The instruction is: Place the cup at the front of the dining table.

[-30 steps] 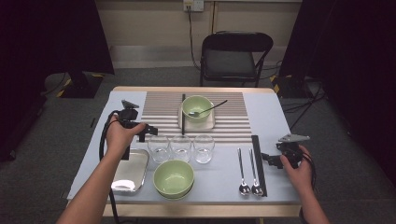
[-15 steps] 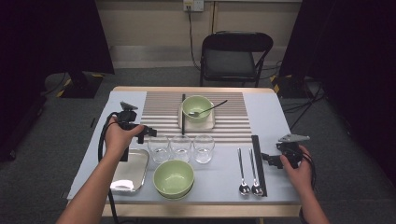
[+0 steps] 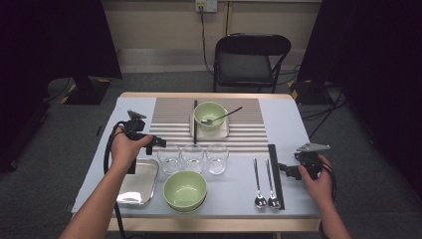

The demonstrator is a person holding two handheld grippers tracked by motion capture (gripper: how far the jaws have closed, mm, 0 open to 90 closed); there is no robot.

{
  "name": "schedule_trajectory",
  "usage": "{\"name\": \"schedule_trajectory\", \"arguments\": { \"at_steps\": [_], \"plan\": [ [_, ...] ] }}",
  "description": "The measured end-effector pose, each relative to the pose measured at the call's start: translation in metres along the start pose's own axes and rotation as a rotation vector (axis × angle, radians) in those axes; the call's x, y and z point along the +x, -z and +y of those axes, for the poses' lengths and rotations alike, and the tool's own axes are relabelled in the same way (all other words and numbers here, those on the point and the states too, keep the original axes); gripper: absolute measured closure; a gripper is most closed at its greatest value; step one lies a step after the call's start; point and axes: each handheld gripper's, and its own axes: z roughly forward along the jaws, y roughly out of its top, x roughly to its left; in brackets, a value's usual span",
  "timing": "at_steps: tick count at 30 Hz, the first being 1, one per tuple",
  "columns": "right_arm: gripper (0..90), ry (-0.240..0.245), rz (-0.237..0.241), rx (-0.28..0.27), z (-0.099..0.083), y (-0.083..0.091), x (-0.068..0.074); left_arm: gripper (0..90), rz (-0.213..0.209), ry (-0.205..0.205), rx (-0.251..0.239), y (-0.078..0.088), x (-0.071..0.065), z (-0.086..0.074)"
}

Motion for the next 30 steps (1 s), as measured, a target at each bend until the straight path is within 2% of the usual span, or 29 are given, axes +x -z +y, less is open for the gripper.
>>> {"name": "schedule_trajectory", "arguments": {
  "at_steps": [11,30],
  "plan": [
    [15.4,0.000,0.000,0.000,0.0000,0.0000,0.0000,28.8,-0.013,0.005,0.008,-0.0016,0.0014,-0.0024],
    [15.4,0.000,0.000,0.000,0.0000,0.0000,0.0000,28.8,-0.010,0.003,0.016,-0.0062,0.0020,-0.0067]
  ]
}}
